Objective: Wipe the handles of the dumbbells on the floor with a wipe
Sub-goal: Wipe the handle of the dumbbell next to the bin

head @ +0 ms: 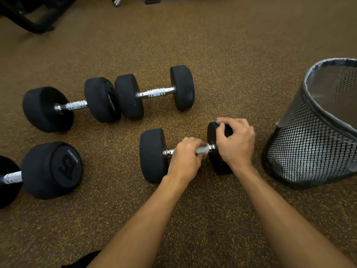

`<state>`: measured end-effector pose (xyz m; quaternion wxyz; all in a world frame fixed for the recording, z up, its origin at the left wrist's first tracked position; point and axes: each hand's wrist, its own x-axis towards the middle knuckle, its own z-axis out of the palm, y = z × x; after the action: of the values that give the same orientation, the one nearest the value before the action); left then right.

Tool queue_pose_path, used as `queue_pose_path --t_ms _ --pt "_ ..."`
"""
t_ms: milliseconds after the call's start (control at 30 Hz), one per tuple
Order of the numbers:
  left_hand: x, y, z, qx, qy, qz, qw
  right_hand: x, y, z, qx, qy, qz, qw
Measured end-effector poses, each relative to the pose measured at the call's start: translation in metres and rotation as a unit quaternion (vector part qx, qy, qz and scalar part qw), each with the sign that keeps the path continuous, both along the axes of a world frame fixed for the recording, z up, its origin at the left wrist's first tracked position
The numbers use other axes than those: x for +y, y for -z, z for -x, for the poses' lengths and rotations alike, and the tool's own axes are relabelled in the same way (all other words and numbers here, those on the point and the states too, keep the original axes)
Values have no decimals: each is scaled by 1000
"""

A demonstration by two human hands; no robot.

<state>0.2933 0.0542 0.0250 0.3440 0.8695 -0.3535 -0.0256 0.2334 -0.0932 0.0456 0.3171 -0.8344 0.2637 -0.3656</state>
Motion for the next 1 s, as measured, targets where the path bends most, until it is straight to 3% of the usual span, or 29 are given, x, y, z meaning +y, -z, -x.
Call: queue_pose_path --t_ms 400,533,667,833,1000 --pt "12 -26 -8 44 -23 -23 998 0 -4 -3 37 0 -14 999" --pt "13 -46 -23 109 -44 23 993 -3 -12 -9 50 -12 -20 998" --pt "14 -69 -51 147 -74 85 983 -3 -37 -33 148 -7 -38 988" --pt "25 -100 -94 165 -96 130 973 15 -82 -76 137 -59 -163 975" --pt "41 -142 -146 190 -90 173 962 38 -128 -127 156 -131 -330 922"
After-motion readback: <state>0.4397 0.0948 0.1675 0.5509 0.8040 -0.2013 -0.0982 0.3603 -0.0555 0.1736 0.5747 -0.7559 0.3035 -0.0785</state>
